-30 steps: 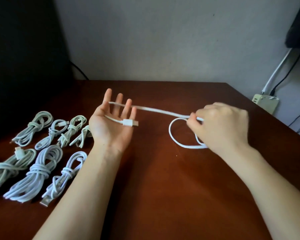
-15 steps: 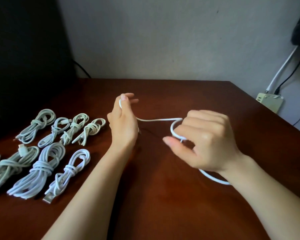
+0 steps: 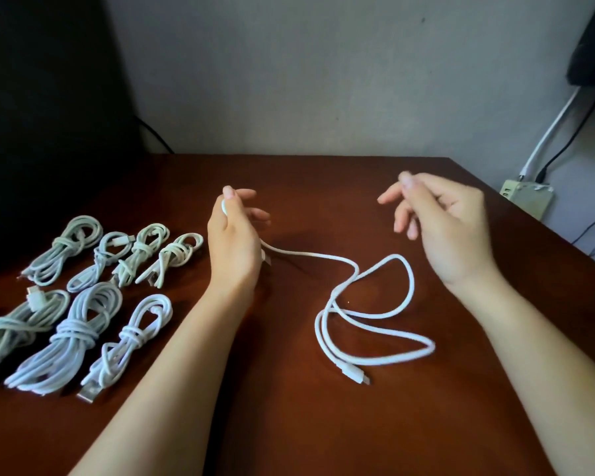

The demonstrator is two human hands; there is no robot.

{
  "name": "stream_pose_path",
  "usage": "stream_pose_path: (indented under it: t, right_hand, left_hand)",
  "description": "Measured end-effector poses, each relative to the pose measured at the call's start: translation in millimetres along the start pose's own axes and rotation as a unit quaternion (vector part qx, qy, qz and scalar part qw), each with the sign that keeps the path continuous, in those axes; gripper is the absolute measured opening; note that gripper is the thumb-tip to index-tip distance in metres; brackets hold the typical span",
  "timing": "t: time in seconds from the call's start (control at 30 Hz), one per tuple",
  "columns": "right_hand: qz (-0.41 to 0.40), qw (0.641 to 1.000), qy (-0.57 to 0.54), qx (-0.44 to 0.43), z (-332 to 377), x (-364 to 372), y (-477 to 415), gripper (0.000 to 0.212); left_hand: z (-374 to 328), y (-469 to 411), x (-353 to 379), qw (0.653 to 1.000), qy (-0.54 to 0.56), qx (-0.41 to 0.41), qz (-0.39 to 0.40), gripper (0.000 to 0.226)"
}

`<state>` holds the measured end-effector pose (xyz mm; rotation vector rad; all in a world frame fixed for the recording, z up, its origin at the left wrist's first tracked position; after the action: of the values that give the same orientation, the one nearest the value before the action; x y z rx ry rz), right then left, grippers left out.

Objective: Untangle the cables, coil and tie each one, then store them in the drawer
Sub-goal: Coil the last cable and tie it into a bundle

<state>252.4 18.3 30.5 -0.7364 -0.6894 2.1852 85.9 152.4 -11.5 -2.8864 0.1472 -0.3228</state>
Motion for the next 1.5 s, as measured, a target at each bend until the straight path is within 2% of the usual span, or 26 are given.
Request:
stream_pose_path:
  t: [0.1,0.2,0.33,0.4,0.57,0.7,0.77,0.87,0.97,1.03,1.1,1.2,1.33,1.5]
  right_hand:
    - [0.090,0.991,0.103,0.011,-11,7,1,0.019]
    - [0.226,0.955,0.193,-0.001,-17,20,9,0.025]
    - [0.375,0.908,0.188,0.002,-15,33,23,0.037]
    - [0.407,0.888,0.213,-0.013,-13,38,27,0.045]
    - [0.361,0.910,0.198,-0.044,-7,44,29,0.052]
    - [0.298,0.938,0.150,-0.095,-2,44,29,0.024]
    - [0.245,0.951,0.133,-0.132,3,40,26,0.016]
    - [0.116,0.961,0.125,-0.217,14,30,22,0.011]
    - [0.014,0.952,0.142,-0.271,25,20,22,0.019]
    - [-0.012,0.947,0.136,-0.291,32,17,24,0.028]
    - [0.007,0.946,0.116,-0.302,37,17,27,0.034]
    - [0.086,0.942,0.101,-0.310,39,25,31,0.032]
    - [0.178,0.936,0.114,-0.280,32,35,35,0.031]
    - [0.191,0.944,0.156,-0.219,25,43,38,0.025]
  left_hand:
    - [0,1,1,0.999,0.025,-0.021,0.004,0.041]
    - [-1,2,1,0.998,0.052,-0.042,0.004,0.043]
    - [0,1,1,0.995,0.079,-0.059,0.001,0.044]
    - [1,-1,0,0.994,0.089,-0.068,-0.007,0.045]
    - [4,-3,-1,0.981,0.141,-0.137,-0.002,0.048]
    - [3,1,1,0.971,0.166,-0.169,0.017,0.049]
    - [3,2,1,0.965,0.184,-0.183,0.026,0.049]
    - [2,4,3,0.954,0.208,-0.210,0.044,0.049]
    - [-1,11,10,0.936,0.242,-0.241,0.085,0.047]
    - [-3,17,16,0.927,0.245,-0.256,0.120,0.046]
    - [-5,21,22,0.920,0.245,-0.269,0.147,0.047]
    - [-5,22,27,0.913,0.255,-0.275,0.162,0.047]
    - [-8,20,25,0.906,0.284,-0.260,0.178,0.046]
    - [-17,26,28,0.885,0.333,-0.241,0.221,0.045]
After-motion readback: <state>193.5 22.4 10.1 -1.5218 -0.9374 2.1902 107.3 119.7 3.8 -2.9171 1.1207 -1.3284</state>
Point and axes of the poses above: each hand's wrist, its own y-axis away from the middle knuckle, its own x-axis out of the palm, z = x × y, the point moved 3 cm from there along -y, towards the middle knuckle, and after that the axes turned 6 degrees about y, right-handed, at the moved point
